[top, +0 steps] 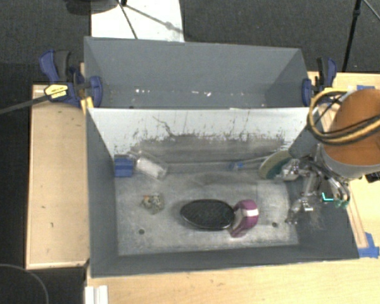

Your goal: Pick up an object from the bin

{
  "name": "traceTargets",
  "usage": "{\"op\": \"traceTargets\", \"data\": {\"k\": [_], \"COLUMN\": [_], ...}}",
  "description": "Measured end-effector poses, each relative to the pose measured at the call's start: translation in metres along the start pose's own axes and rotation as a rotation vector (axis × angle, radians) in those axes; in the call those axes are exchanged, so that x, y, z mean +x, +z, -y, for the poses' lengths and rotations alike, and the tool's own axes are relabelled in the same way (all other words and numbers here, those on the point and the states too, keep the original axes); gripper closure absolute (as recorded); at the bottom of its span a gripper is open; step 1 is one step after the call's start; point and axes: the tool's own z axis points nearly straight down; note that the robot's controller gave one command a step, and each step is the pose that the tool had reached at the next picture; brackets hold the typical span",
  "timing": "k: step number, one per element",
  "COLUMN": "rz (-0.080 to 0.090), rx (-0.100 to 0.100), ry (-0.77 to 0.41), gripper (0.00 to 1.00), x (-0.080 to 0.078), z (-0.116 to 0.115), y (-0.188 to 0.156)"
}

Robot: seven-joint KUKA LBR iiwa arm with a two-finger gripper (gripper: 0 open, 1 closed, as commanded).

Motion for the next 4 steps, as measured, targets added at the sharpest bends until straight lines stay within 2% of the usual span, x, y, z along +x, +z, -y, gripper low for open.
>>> {"op": "traceTargets", "data": {"k": [1, 2, 3, 4], "rz": [0.005, 0.005, 0.018, 0.011], "rx": [-0.002, -0.001, -0.001, -0.001], "ry": [0.246, -0.028, -0.058, 0.144], "gripper": [0.00, 0.00, 0.00, 0.00], "x": [-0.021, 0.012, 0.026, 0.034], "z": [-0.105, -0.174, -0.203, -0.297], "y": [0.060, 0.007, 0.066, 0.065]}}
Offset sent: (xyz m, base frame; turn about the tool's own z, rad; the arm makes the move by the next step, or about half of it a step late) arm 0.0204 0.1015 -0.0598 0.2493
